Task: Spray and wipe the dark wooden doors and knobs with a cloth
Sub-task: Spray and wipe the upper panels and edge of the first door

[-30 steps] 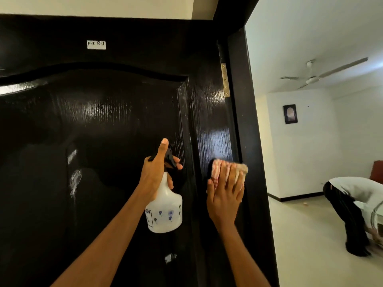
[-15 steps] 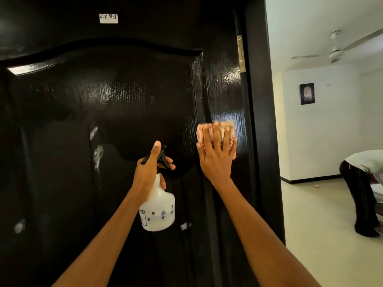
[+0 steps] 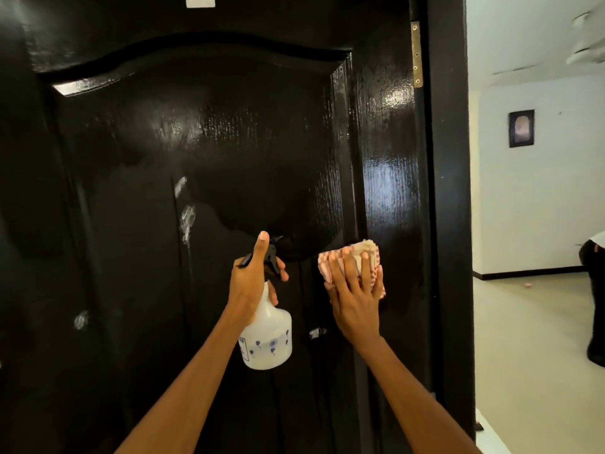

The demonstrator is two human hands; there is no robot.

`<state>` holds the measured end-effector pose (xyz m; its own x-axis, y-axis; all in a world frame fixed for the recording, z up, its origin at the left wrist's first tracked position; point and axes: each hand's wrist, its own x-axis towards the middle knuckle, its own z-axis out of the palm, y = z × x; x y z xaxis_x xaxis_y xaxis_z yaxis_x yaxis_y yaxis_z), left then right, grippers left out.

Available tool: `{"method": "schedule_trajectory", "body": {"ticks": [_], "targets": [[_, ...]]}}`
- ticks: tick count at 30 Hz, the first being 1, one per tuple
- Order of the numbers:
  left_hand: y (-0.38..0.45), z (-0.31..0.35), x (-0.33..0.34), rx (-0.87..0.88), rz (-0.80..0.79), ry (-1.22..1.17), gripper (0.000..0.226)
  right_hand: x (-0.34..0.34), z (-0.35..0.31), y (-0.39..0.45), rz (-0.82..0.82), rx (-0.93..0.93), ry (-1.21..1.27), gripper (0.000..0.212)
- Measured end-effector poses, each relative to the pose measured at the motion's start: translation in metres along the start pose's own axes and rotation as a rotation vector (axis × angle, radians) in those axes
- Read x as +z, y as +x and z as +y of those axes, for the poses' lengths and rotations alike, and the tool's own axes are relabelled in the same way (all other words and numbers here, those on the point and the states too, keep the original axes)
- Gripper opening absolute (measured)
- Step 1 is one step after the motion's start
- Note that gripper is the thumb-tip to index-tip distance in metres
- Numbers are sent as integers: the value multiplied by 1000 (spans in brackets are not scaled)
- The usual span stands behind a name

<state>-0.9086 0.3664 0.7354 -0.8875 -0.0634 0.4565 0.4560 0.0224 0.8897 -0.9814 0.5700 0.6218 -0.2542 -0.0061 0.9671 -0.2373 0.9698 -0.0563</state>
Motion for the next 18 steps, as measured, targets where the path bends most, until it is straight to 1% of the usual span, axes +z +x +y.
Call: {"method": "schedule_trajectory", "body": {"ticks": [3, 7, 12, 16, 18], "targets": [[-9, -7, -17, -58, 85, -13, 73, 10, -24, 13, 35, -101, 41, 55], [-15, -22, -52, -63, 102, 9, 74, 22, -56, 21, 74, -99, 23, 55], [-14, -30, -83, -71, 153, 8, 76, 19, -88, 67, 74, -279, 50, 54], [-9, -25, -97, -34, 203, -29, 81, 15, -120, 112, 72, -395, 22, 54], [-6, -24, -102, -6, 245, -41, 81, 19, -127, 121, 62, -454, 31, 54]]}}
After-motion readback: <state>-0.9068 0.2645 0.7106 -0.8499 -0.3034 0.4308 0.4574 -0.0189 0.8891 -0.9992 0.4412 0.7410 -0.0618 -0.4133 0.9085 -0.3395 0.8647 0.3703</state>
